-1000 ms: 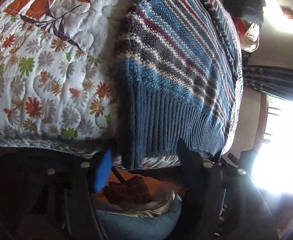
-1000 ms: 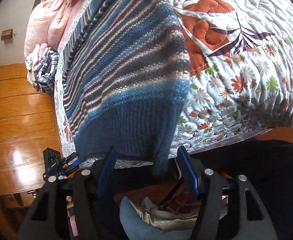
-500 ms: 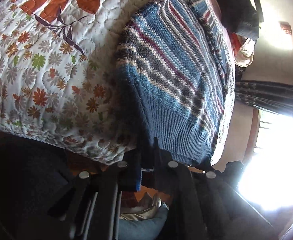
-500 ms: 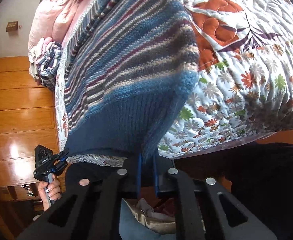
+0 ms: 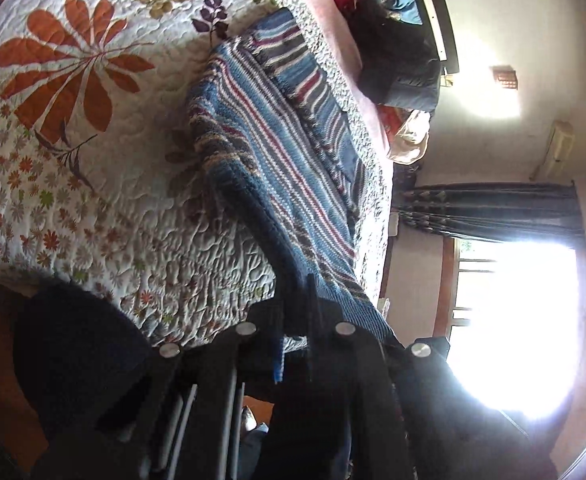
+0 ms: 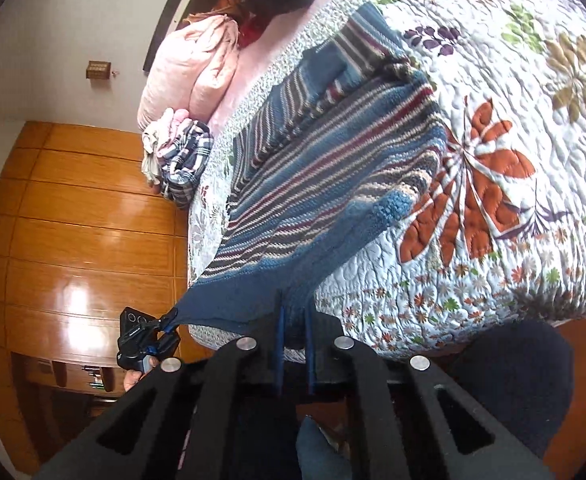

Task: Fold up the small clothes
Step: 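Lift the hem with both tools and fold it up toward the collar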

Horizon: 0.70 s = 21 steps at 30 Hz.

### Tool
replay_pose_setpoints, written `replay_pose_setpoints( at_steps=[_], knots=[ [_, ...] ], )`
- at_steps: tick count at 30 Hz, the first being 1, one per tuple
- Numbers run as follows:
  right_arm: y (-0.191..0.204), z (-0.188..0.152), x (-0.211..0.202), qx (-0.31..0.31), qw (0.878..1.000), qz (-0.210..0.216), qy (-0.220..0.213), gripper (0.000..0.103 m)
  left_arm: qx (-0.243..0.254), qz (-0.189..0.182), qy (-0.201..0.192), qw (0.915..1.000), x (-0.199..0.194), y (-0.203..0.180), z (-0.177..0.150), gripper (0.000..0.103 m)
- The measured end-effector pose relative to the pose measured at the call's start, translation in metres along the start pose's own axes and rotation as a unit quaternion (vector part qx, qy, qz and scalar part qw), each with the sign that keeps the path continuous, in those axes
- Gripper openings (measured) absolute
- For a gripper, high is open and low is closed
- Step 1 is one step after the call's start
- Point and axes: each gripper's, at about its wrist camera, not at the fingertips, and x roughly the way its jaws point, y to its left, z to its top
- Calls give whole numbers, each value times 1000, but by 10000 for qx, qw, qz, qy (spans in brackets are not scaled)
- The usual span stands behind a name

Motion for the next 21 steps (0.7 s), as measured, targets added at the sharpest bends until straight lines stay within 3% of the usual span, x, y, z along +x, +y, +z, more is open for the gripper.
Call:
replay_pose_setpoints(
  at_steps=[11,21],
  knots=[
    [35,90,4,-150,9998,-33,-137,7,97,-9,-121,9999,14,-51,77,6],
    [30,197,62,-18,9993,-362,13,7,-4,513,22,9987,78,-62,184,6]
  ],
)
